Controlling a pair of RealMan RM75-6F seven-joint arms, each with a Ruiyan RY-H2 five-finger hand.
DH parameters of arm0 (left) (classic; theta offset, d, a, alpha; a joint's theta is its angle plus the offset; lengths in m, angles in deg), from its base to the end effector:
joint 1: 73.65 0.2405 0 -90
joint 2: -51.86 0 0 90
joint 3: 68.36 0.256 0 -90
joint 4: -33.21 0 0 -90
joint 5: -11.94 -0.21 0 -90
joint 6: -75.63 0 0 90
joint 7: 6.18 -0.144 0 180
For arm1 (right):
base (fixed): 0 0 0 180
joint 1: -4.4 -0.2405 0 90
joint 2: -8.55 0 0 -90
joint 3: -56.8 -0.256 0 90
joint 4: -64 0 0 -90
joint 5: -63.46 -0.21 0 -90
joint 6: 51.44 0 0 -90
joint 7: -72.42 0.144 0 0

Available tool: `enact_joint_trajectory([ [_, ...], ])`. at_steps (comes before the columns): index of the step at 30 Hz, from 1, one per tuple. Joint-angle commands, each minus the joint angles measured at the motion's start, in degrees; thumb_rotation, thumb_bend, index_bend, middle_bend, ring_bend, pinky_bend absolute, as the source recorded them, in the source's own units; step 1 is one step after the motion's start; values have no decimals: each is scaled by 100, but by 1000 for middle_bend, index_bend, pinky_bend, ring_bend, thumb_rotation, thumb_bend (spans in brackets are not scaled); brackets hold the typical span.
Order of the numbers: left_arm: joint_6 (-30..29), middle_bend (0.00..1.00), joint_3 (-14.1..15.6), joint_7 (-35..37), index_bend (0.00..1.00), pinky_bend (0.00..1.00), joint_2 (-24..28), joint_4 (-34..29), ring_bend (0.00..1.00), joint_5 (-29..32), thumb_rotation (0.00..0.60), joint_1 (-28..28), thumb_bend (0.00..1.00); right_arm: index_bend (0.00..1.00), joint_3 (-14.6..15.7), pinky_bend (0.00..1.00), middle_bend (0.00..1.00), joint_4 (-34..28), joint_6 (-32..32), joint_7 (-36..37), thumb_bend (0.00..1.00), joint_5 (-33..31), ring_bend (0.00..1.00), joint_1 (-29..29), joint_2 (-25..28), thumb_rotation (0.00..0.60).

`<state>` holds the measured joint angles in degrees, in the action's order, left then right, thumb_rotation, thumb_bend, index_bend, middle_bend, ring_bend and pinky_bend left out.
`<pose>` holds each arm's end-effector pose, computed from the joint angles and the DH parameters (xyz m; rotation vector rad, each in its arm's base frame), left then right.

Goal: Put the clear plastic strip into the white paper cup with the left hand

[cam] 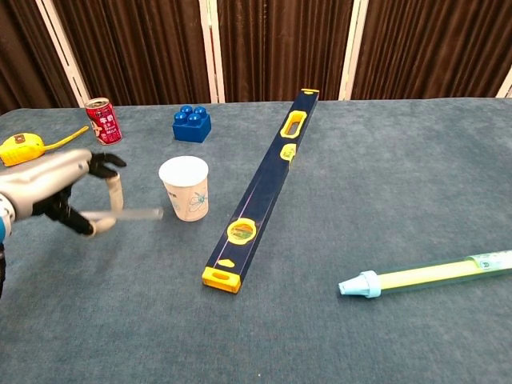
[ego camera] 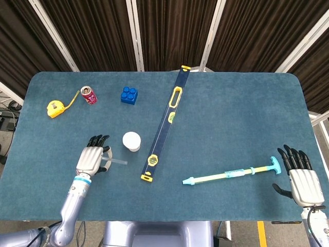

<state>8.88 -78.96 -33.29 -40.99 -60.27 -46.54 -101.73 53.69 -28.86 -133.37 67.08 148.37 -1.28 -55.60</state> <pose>-0.1858 0.2812 -0.0197 -1.5759 -1.1818 -0.8843 -0.3116 -0.1861 0.1524 1.4350 -0.8755 0.8171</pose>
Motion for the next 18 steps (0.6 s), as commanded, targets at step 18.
enact_joint_trajectory([
  [18, 823, 94, -2240, 2358, 564, 32, -153, -708, 0, 2312, 600, -876, 416, 44, 23, 0, 0, -38, 100, 180, 152, -8, 0, -30, 62, 600],
])
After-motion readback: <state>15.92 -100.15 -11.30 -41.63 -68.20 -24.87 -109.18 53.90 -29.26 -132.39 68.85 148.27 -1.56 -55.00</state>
